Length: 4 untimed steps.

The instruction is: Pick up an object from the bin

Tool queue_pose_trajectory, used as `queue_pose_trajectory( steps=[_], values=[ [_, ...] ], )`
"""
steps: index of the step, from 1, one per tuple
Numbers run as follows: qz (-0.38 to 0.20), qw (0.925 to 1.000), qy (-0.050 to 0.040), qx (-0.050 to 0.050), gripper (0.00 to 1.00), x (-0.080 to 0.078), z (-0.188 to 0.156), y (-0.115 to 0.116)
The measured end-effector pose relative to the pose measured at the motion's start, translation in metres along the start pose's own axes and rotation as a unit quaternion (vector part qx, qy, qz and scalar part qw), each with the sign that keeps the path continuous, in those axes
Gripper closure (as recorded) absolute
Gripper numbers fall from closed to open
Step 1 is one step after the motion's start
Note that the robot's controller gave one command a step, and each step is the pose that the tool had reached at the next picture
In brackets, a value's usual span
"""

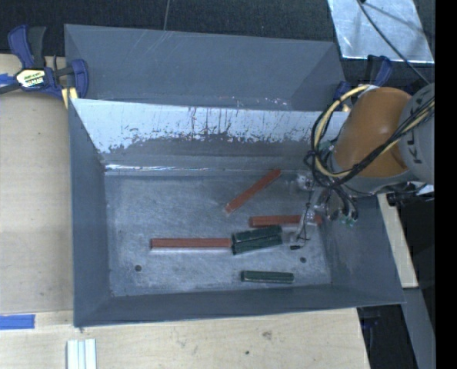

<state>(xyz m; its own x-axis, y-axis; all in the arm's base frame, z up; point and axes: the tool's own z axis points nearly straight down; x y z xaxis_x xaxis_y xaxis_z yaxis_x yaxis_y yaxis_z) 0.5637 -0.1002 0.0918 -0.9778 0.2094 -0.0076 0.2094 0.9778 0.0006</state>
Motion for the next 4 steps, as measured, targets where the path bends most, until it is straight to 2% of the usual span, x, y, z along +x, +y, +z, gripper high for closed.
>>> queue_pose_trajectory(
  steps=[1,2,3,4],
  values=[
    [-0.025,0.9997,0.0023,0.000,0.00,-0.0140,0.0224,-0.0305],
    [-0.047,0.9989,0.0023,0.000,0.00,-0.0148,0.0216,-0.0293],
    [-0.035,0.9994,0.0021,-0.001,1.00,-0.0146,0.0215,-0.0275],
    [-0.033,0.9995,0.0022,-0.001,1.00,-0.0146,0.0216,-0.0277]
  ],
)
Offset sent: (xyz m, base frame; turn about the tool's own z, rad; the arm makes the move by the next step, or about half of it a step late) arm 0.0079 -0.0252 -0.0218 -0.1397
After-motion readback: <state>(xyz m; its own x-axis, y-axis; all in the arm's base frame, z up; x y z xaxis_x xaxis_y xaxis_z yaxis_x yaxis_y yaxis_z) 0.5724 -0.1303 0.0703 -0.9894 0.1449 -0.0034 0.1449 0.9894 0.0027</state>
